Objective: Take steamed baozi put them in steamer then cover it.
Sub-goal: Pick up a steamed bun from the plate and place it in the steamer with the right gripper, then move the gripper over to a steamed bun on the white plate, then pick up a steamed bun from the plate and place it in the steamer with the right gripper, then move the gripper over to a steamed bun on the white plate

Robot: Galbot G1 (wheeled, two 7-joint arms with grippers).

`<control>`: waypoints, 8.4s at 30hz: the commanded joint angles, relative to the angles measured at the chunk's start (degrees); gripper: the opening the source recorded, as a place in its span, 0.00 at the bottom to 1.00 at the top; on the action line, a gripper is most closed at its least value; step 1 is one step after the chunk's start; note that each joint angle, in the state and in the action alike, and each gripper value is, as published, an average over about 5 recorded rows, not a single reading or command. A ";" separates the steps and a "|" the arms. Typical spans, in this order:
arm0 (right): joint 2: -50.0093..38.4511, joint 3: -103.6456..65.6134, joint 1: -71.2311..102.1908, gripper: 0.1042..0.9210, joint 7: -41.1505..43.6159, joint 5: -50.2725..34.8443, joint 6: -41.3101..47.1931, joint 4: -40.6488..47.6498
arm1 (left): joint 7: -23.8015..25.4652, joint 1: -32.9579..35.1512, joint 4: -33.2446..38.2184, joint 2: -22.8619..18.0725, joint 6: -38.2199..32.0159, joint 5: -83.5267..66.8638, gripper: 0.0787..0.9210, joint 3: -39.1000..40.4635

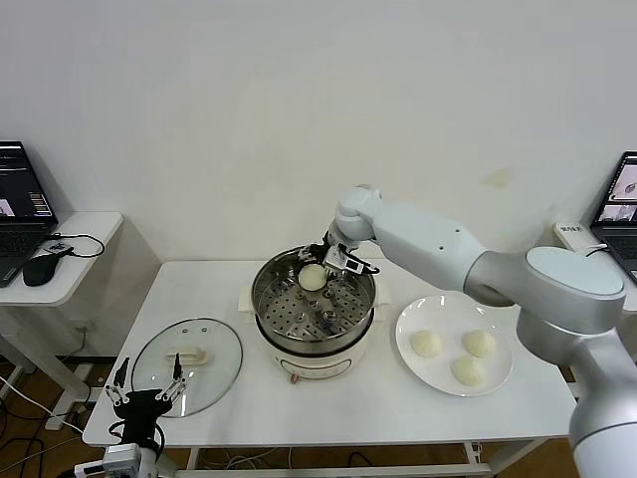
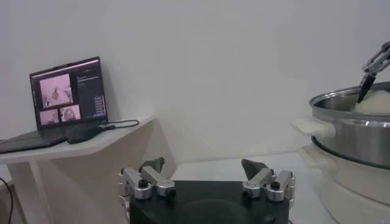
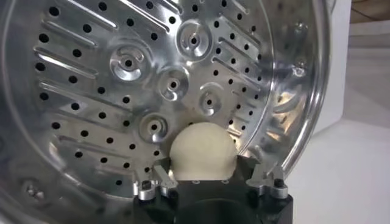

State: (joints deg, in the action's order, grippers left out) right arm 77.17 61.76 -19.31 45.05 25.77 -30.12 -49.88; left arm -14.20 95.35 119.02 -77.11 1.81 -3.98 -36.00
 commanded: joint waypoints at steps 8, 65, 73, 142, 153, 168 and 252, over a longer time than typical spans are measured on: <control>-14.88 3.40 -10.93 0.88 9.99 -25.15 20.77 -20.19 | 0.37 0.16 1.32 0.52 0.41 -0.09 0.88 -0.13; -30.42 -12.28 20.03 0.88 15.74 -17.91 41.45 -19.18 | 1.74 -1.56 -0.59 3.27 3.15 -0.79 0.88 -1.37; -29.38 -13.93 21.50 0.88 14.90 -15.33 41.53 -16.83 | 1.77 -1.99 -1.32 3.14 3.04 -0.80 0.88 -1.10; -4.38 2.75 -6.56 0.66 5.29 -50.74 65.15 -22.05 | 2.08 -2.61 0.13 4.02 3.39 -1.34 0.88 -3.07; 0.05 2.00 -1.06 0.66 2.44 -48.06 67.86 -16.57 | 2.23 -2.51 0.12 4.00 3.25 -1.73 0.88 -3.86; 3.27 0.79 2.01 0.66 0.27 -46.21 67.54 -10.89 | 2.37 -2.36 0.17 4.26 3.17 -2.00 0.88 -4.24; -44.72 -26.82 34.57 0.88 15.53 -12.28 43.53 -31.03 | 3.07 0.08 1.06 4.87 2.89 0.61 0.88 -3.16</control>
State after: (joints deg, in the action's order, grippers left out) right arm 30.91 35.96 13.69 61.62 12.90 12.37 -82.11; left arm -11.16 95.39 120.10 -72.23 4.71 -3.42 -39.16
